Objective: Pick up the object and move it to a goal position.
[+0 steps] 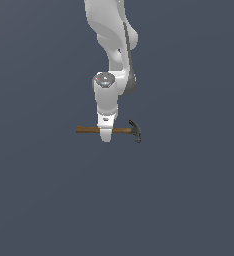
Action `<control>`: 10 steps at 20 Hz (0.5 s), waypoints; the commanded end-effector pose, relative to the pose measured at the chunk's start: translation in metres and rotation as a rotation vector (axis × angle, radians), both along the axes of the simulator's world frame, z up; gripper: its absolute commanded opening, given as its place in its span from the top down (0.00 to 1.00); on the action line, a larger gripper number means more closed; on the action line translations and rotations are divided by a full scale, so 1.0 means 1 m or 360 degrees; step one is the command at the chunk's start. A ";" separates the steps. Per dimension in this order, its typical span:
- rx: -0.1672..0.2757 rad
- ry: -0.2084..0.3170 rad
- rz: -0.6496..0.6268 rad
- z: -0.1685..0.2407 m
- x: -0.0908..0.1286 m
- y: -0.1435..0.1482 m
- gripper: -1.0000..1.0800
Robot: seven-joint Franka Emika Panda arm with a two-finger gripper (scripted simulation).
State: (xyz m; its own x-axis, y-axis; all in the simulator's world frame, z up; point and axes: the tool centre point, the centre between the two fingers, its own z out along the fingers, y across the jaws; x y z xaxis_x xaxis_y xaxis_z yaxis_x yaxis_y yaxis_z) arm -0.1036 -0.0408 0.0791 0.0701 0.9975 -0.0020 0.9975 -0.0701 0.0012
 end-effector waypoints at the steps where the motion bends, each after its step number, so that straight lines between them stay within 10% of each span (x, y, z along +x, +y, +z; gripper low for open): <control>1: -0.0002 -0.0004 0.0001 0.021 -0.002 0.005 1.00; 10: 0.0001 -0.0002 0.0002 0.104 -0.015 0.029 1.00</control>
